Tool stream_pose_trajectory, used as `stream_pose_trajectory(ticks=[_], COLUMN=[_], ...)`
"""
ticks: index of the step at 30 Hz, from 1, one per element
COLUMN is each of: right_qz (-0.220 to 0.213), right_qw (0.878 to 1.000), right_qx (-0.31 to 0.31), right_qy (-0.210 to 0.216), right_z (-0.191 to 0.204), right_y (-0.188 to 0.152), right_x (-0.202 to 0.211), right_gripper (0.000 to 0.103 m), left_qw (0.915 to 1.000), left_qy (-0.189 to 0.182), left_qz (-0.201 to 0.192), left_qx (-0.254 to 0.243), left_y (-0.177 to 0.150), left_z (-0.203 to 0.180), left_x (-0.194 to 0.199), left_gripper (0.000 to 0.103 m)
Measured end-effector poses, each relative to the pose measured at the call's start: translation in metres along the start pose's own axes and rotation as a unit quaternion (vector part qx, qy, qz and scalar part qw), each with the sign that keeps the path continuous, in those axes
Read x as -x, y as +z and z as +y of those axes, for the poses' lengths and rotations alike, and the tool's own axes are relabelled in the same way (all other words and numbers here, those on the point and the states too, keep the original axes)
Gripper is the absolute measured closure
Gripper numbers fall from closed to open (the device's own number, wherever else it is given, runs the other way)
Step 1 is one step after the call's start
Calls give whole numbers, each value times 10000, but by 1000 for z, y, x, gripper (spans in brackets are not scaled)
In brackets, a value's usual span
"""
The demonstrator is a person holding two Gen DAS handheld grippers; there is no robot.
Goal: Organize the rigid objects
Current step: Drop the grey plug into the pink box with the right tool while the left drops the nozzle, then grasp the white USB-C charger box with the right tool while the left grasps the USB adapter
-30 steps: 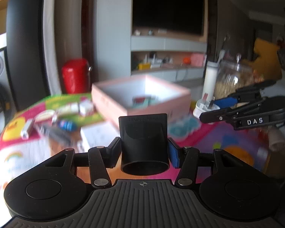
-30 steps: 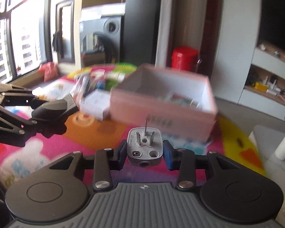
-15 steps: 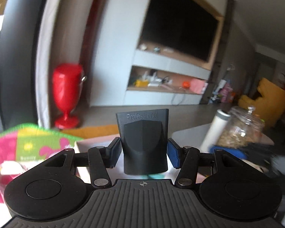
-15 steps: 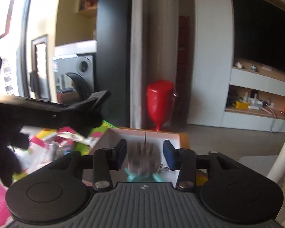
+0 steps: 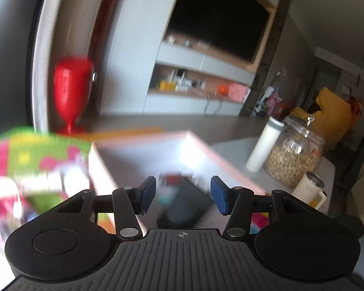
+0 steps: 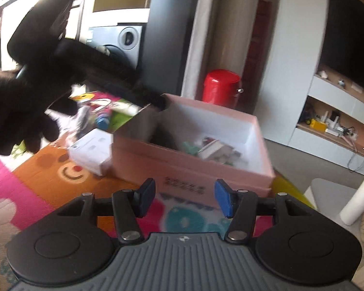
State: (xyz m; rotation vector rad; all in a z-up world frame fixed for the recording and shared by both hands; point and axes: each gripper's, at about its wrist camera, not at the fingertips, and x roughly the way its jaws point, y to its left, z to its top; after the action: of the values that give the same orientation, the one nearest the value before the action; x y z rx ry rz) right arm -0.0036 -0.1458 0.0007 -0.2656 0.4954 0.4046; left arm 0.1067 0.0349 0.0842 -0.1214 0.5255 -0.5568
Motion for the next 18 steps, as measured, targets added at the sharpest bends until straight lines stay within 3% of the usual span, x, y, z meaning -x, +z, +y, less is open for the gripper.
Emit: stream_pose_trajectory(ticks=[2,4,7,11,18], right_qz=[-14,-31,-30,18,242], right_qw=[10000,10000,10000,9999,9992], right_qx=[36,48,11,-73,-115], right_qy=[22,15,49,123,294], right_z=[4,5,5,5,9], right_y=[0,-1,-6,-14,-19], right_x=[2,4,11,15,10], right_gripper=[49,49,49,49,49], left_qw=[9993,9993,9967,9862,9831], left_qy=[292,350,335,155,39], left_qz=[-178,-105,168,592,1011], left_qx=[-116,85,717,1535,1528], left_y=[6,9,-2,-31,-75], left_z=[-8,2,39,85,92], left_x=[8,10,10,8,25], left_gripper=[48,48,49,49,53])
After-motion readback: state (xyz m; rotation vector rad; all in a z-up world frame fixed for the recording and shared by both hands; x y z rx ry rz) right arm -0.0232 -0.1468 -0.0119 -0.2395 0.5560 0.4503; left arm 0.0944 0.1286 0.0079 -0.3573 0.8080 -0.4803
